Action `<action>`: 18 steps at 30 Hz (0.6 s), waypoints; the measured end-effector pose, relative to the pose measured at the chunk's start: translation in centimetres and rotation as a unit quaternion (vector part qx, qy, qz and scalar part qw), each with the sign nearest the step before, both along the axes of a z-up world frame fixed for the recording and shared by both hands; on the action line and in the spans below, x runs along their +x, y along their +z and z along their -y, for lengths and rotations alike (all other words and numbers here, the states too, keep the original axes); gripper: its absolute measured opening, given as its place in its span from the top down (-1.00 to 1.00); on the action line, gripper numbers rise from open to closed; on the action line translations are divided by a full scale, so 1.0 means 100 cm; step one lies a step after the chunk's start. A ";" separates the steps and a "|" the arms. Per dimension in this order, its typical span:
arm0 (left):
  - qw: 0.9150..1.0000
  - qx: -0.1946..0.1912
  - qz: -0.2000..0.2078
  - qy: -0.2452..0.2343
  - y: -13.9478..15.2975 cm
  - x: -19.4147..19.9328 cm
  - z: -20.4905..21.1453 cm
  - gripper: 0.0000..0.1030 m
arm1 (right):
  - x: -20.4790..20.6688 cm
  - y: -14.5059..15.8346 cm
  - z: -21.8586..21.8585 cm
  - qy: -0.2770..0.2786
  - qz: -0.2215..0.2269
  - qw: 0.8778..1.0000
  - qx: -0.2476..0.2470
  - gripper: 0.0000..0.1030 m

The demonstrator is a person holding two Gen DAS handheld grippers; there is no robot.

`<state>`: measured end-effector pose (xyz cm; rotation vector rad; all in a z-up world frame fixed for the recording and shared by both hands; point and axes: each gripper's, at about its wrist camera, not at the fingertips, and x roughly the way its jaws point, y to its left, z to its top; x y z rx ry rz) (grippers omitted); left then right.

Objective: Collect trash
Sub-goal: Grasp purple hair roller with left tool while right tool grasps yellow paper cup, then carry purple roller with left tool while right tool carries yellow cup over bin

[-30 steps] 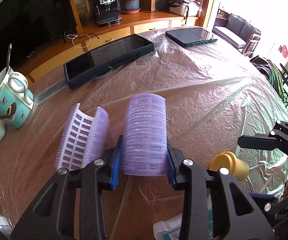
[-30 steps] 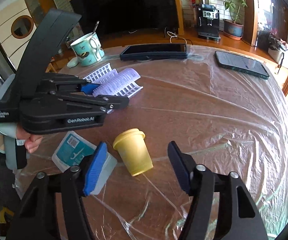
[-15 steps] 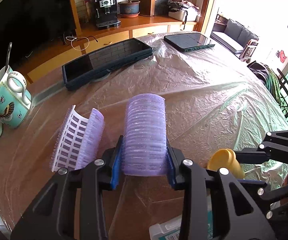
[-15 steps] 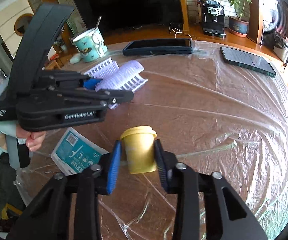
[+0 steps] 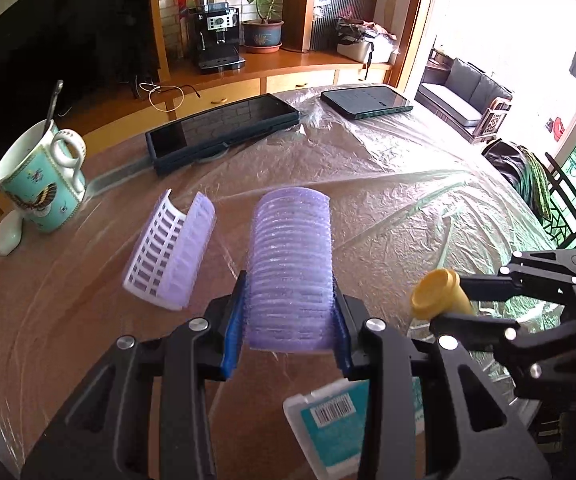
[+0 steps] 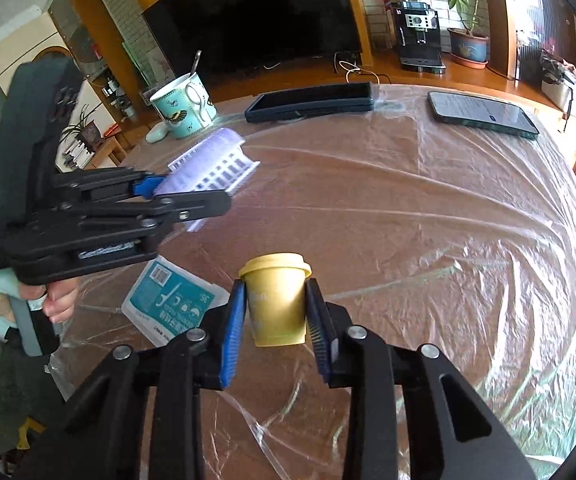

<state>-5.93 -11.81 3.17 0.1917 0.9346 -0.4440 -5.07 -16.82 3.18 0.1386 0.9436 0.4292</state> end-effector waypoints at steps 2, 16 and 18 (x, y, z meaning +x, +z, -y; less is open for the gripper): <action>1.000 0.000 0.003 0.003 0.002 -0.006 -0.002 0.27 | -0.001 0.000 0.001 -0.003 -0.002 1.000 0.003 0.41; 0.999 -0.026 0.034 0.024 0.020 -0.063 -0.023 0.27 | -0.023 0.018 -0.005 -0.010 0.023 1.000 0.006 0.41; 0.999 -0.030 0.038 0.025 0.022 -0.073 -0.026 0.27 | -0.029 0.023 -0.007 -0.008 0.029 1.000 0.008 0.41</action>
